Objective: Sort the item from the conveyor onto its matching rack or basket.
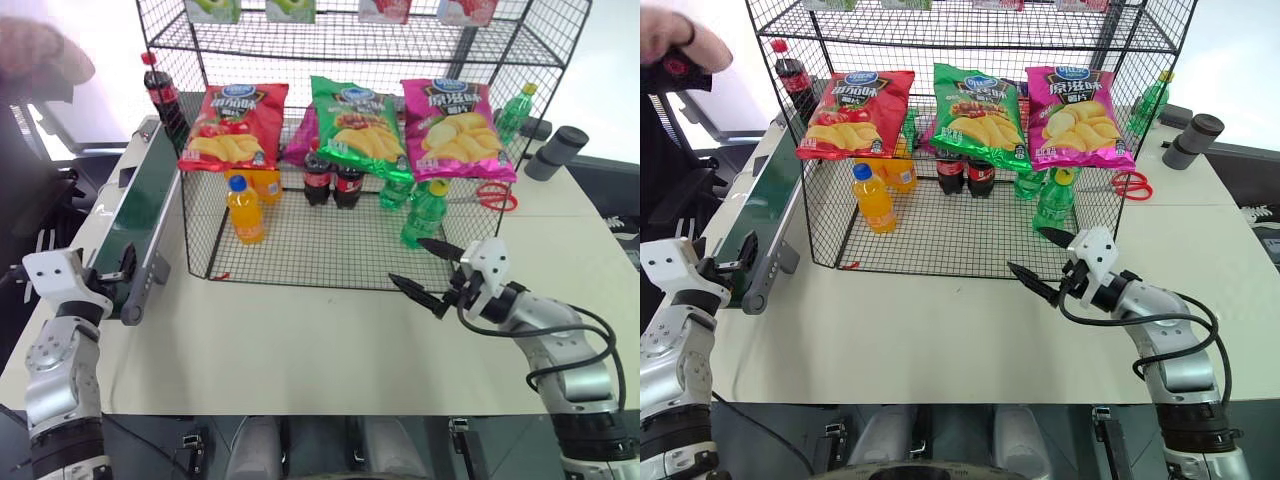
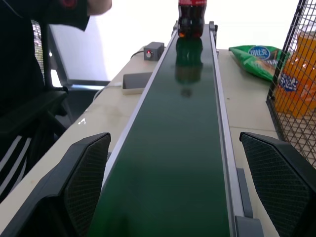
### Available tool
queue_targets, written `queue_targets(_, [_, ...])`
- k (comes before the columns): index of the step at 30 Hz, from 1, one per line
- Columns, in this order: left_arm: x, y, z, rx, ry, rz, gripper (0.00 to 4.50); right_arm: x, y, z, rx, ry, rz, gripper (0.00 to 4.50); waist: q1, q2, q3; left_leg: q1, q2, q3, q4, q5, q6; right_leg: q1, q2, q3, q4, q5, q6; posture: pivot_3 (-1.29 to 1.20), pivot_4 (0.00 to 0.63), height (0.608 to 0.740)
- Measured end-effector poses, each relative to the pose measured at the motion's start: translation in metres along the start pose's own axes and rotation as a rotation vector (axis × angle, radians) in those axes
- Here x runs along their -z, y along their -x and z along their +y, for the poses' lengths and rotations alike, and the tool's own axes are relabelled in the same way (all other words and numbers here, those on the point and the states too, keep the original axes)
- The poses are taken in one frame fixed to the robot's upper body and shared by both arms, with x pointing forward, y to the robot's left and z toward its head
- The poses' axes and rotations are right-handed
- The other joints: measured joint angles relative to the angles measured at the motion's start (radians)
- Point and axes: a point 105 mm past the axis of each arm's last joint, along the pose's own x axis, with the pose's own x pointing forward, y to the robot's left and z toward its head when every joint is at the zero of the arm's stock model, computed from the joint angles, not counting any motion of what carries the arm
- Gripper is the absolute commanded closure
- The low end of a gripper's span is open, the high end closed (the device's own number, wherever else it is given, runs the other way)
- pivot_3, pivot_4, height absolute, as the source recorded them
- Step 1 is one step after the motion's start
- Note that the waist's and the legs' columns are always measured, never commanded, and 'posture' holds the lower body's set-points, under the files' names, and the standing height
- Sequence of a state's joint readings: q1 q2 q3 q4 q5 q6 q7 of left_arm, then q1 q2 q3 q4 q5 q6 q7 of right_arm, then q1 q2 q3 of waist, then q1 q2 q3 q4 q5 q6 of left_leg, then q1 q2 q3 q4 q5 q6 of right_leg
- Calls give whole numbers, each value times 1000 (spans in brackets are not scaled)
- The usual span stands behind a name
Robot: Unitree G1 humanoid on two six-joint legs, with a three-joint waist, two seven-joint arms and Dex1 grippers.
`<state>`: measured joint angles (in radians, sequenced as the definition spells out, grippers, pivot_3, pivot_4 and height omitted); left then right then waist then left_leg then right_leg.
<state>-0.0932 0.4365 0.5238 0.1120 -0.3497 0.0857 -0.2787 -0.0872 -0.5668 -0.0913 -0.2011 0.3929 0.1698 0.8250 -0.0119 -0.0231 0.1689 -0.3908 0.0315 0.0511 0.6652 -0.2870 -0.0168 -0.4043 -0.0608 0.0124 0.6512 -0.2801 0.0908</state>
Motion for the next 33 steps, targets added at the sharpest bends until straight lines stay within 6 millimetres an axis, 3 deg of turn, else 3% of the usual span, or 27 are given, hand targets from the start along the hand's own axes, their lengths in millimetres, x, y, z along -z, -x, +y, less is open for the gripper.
queue_targets(6, [3, -5, 0, -18, -14, 4, 0, 4, -8, 13, -71, -57, 29, 43, 0, 0, 0, 0, 0, 0, 0, 0, 0, 0, 0, 0, 0, 0, 0, 0, 150, 740])
queue_targets(12, [2, -11, -10, 6, -28, -3, 0, -6, -19, 30, -119, -65, -23, 43, -1, 0, 0, 0, 0, 0, 0, 0, 0, 0, 0, 0, 0, 0, 0, 0, 150, 740])
queue_targets(22, [6, -12, -8, 0, -45, 3, 0, -33, -33, 75, -257, -94, -153, 43, -1, 0, 0, 0, 0, -1, 0, 0, 0, 0, -1, -1, 0, 0, 0, 0, 150, 740])
queue_targets(33, [10, -13, -4, -5, -53, 9, 0, -44, -38, 93, -310, -106, -206, 43, -1, -1, -1, 0, 0, -1, 0, 0, 0, 0, -1, -1, 0, 0, 0, 0, 150, 740])
